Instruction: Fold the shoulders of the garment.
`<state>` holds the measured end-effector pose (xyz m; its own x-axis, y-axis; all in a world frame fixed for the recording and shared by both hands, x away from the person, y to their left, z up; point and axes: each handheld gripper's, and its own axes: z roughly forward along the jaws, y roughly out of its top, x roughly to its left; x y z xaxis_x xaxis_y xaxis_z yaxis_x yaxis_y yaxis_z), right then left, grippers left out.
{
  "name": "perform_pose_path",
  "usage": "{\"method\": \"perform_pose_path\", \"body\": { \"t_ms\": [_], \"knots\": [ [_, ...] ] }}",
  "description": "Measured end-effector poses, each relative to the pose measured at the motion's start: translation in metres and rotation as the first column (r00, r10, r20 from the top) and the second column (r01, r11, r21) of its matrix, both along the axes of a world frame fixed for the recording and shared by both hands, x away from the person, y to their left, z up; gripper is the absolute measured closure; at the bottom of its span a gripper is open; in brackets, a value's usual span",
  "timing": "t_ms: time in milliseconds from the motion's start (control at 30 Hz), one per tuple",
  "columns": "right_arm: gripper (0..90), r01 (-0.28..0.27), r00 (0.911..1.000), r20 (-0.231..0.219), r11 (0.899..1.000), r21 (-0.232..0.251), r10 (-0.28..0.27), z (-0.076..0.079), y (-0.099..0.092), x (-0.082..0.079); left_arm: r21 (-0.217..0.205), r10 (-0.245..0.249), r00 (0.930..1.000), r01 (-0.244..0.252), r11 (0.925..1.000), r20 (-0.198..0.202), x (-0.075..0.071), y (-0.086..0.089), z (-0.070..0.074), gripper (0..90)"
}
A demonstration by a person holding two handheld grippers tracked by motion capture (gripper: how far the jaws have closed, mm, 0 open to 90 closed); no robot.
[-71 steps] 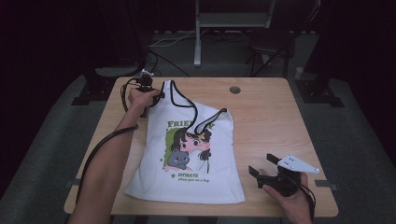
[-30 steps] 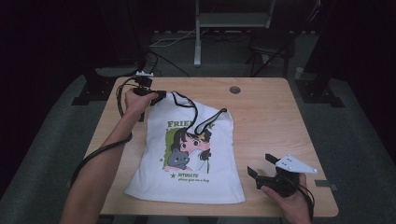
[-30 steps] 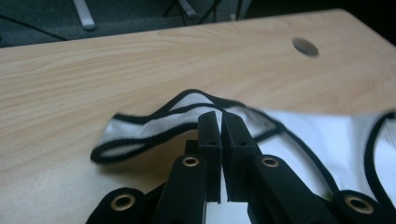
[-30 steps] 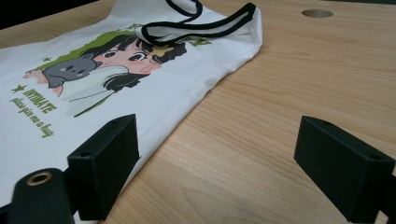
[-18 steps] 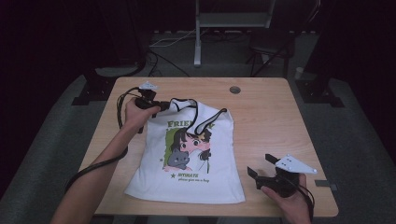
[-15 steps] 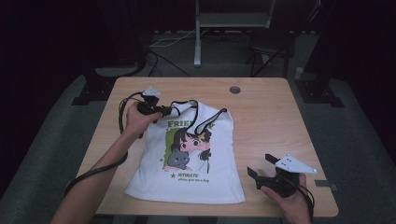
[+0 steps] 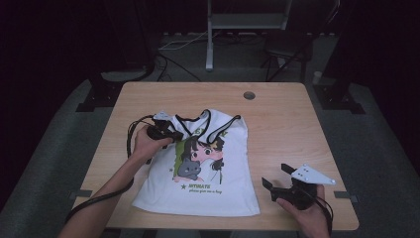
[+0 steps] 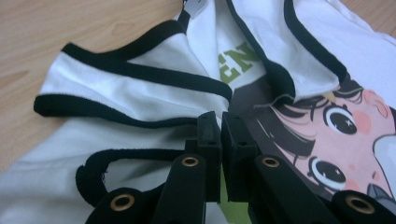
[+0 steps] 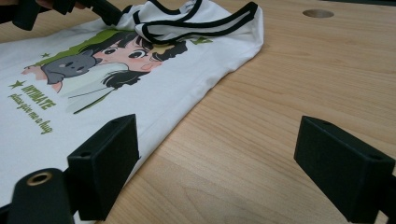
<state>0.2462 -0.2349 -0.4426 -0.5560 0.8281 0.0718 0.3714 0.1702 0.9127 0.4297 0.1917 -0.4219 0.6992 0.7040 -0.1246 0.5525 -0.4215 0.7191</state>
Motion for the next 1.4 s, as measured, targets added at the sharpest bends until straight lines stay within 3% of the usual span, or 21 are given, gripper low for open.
{"method": "perform_pose_path", "body": {
  "t_ms": [167,300,467,733,967,1100,1400],
  "knots": [
    [13.3,-0.001,1.0000,-0.001,1.000,-0.003,0.001,0.000,0.000,0.000,-0.014,0.004,1.0000,-0.004,0.9999,0.008,0.003,0.004,0.005,82.3],
    [13.3,-0.002,1.0000,0.001,1.000,-0.004,0.002,0.000,0.000,0.000,-0.033,0.045,0.9984,-0.044,0.9985,0.033,0.012,0.008,0.013,66.2],
    [13.3,-0.004,1.0000,0.001,1.000,-0.010,0.004,0.000,0.001,0.000,-0.012,0.110,0.9918,-0.110,0.9939,0.064,0.028,0.013,0.021,50.6],
    [13.3,-0.003,1.0000,-0.001,1.000,-0.006,0.003,0.000,0.001,0.000,0.014,0.182,0.9832,-0.182,0.9831,0.015,0.060,0.015,0.023,32.1],
    [13.3,-0.004,1.0000,-0.001,1.000,-0.008,0.004,0.000,0.001,-0.001,0.087,0.204,0.9782,-0.200,0.9759,-0.040,0.086,0.016,0.011,32.0],
    [13.2,-0.005,1.0000,-0.001,1.000,-0.007,0.005,0.000,0.001,-0.001,0.058,0.209,0.9753,-0.205,0.9771,-0.073,0.091,0.018,0.006,33.5],
    [13.3,-0.007,1.0000,-0.002,1.000,-0.008,0.007,0.000,0.002,0.000,0.049,0.198,0.9738,-0.194,0.9798,-0.111,0.093,0.017,0.001,47.8]
  ]
}}
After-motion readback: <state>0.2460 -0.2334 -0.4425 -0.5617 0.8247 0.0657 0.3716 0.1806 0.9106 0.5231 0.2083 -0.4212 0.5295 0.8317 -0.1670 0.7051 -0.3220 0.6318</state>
